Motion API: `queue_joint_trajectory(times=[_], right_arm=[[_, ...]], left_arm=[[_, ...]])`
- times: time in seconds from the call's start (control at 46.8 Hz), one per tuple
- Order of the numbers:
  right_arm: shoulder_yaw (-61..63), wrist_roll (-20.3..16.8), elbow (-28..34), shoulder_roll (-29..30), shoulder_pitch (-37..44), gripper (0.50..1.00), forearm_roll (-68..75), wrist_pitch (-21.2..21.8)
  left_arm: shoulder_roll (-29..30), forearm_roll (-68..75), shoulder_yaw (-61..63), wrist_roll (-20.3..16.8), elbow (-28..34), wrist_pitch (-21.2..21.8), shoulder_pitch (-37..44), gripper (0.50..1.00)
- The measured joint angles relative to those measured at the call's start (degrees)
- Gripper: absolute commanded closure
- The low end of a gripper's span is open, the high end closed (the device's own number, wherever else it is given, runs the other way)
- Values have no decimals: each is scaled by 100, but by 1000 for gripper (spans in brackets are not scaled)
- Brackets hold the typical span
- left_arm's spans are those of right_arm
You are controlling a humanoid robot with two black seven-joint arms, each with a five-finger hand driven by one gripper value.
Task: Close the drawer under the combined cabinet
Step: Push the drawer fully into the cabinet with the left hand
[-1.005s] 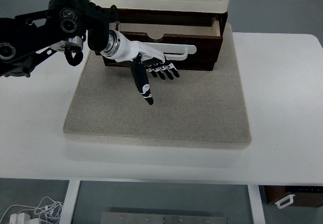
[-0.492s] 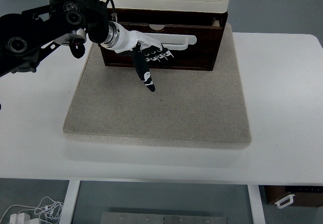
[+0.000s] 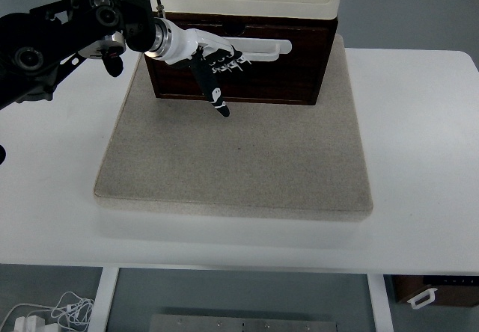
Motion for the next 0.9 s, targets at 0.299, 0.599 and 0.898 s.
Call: queue_joint_trajectory(times=[0.299,0.599,0.898], right_arm=[[-3,0,0,0,0,548,0,0],[-2,0,2,0,0,548,0,0],[-2,1,0,0,0,548,0,0]], left_arm=[[7,0,-4,-11,62,60,-3,510],[10,-22,-16,-64,97,41,-26,500],[10,-95,-442,-174,-173,-416,39,500]])
